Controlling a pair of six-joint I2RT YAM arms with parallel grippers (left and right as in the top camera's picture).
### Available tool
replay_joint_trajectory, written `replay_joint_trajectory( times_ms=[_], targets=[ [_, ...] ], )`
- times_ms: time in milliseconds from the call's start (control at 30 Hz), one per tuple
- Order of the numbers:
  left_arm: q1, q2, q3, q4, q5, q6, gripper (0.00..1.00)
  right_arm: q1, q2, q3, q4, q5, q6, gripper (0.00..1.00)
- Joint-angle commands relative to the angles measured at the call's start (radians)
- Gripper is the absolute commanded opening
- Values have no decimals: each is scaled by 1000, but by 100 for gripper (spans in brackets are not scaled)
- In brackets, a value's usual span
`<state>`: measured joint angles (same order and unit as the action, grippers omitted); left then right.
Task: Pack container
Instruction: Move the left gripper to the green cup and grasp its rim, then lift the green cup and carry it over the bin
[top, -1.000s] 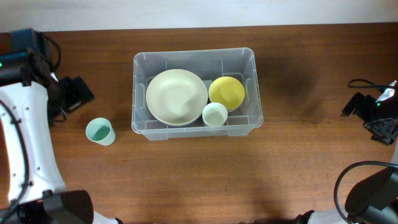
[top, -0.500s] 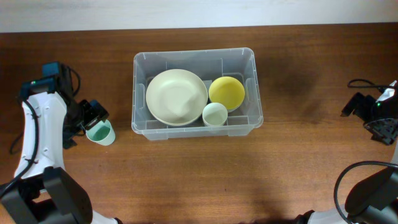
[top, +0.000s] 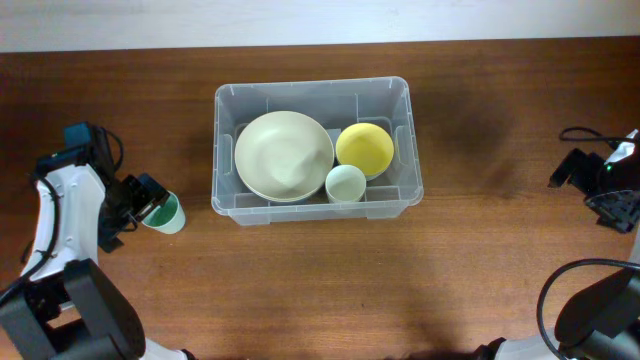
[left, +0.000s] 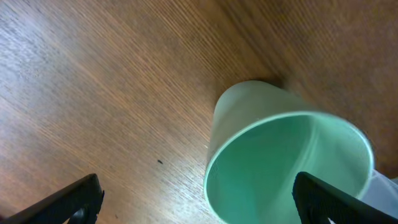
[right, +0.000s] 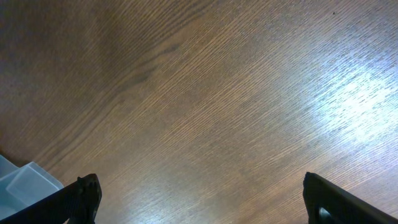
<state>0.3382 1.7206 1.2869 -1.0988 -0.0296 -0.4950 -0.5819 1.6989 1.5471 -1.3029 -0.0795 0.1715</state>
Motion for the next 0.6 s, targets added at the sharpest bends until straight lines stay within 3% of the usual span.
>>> replay_joint_trajectory(
  times_ms=[0, 367, 467, 567],
  targets=[
    [5, 32, -11, 20, 10, -5, 99, -1, -7, -4, 3, -2, -6, 99],
    [4, 64, -49, 71, 12, -5, 89, -1, -7, -4, 3, -2, -7, 99],
    [4, 64, -49, 89, 12, -5, 64, -1, -8, -4, 2, -2, -7, 98],
    [5, 65, -49, 119, 11, -6, 21, -1, -7, -4, 3, -2, -7, 99]
  ],
)
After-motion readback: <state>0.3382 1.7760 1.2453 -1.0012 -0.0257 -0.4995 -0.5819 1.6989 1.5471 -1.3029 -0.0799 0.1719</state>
